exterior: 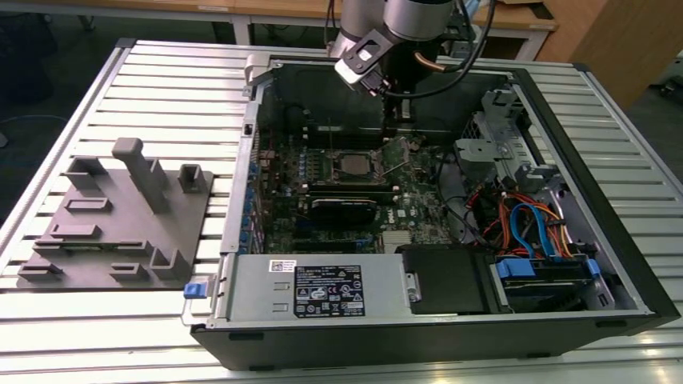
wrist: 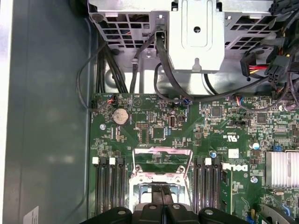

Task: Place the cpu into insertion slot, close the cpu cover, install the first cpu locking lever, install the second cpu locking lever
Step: 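Close the cpu cover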

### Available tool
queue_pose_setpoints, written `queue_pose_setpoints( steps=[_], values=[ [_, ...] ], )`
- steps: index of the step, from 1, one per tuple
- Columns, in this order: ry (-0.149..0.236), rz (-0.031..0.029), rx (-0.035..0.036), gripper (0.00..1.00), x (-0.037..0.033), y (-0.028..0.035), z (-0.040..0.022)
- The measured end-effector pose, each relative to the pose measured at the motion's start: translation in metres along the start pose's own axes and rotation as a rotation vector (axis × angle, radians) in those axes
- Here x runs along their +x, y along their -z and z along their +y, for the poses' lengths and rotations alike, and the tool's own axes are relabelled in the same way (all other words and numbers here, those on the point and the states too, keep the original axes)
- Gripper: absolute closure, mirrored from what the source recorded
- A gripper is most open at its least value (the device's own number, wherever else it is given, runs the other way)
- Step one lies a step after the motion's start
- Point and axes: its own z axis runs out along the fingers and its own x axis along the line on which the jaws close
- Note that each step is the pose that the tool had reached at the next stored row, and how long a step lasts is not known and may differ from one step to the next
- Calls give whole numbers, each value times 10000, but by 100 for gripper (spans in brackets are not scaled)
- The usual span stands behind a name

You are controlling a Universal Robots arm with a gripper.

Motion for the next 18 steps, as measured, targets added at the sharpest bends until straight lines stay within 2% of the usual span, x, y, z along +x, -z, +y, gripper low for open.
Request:
queue_pose_setpoints(
  steps=[18],
  values=[
    [0, 1, -1, 90, -12, -42, 39]
  ],
)
